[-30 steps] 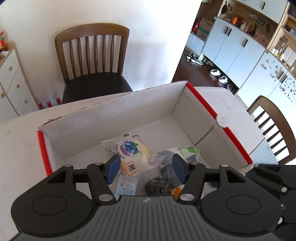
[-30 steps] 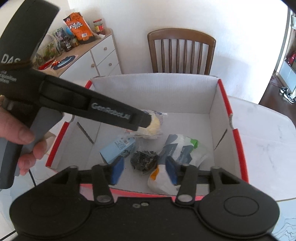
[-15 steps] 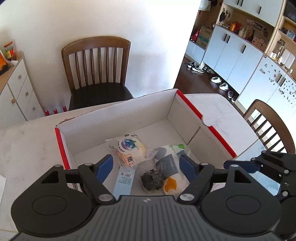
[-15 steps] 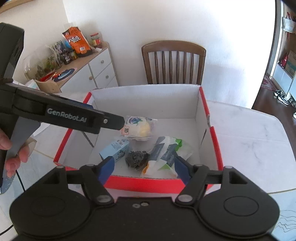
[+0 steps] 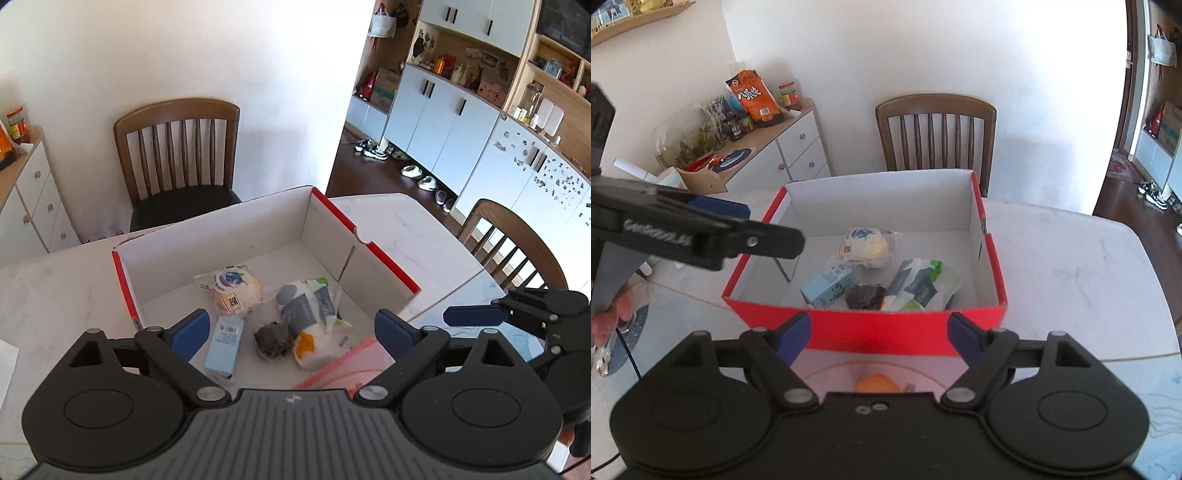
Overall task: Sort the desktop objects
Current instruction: 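Move both tools back toward the yellow toy and remaining packages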
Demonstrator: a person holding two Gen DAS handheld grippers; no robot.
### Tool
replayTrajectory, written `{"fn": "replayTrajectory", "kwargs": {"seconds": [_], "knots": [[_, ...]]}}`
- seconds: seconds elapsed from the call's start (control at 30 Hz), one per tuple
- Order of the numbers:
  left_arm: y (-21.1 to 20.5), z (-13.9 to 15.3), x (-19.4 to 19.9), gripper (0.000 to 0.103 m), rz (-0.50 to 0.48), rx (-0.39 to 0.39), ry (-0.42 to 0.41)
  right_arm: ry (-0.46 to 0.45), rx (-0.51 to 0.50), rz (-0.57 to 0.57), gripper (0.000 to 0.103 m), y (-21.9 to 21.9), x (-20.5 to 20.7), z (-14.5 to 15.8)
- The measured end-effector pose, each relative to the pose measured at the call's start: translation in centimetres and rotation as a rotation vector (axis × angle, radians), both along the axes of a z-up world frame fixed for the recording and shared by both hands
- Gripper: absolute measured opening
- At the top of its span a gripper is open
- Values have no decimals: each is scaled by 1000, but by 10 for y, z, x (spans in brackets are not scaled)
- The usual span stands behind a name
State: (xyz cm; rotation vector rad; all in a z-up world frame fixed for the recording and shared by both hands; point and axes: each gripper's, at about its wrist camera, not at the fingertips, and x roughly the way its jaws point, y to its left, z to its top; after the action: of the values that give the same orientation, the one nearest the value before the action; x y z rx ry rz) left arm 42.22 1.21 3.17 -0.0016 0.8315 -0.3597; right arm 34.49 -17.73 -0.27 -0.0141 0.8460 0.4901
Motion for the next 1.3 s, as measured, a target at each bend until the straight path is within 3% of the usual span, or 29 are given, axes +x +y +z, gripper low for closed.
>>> {"fn": "replayTrajectory", "kwargs": {"seconds": [0.13,0.67,0.83,1.07,1.3], "knots": [[1,1,-18,103,4,-3,-22,-4,13,-6,82,-9,-11,3],[16,-14,-103,103,45,-32,-95,-23,16,-20,83,-38,-63,-10],[18,-21,-134,103,46,6,-166,-12,12,-38,84,-47,-79,-23],[25,-42,-166,103,59,-9,-142,13,-1,-58,84,-55,-102,-45],[39,-66,-180,103,97,-7,-91,-1,-62,10,83,-54,-124,-65]]}}
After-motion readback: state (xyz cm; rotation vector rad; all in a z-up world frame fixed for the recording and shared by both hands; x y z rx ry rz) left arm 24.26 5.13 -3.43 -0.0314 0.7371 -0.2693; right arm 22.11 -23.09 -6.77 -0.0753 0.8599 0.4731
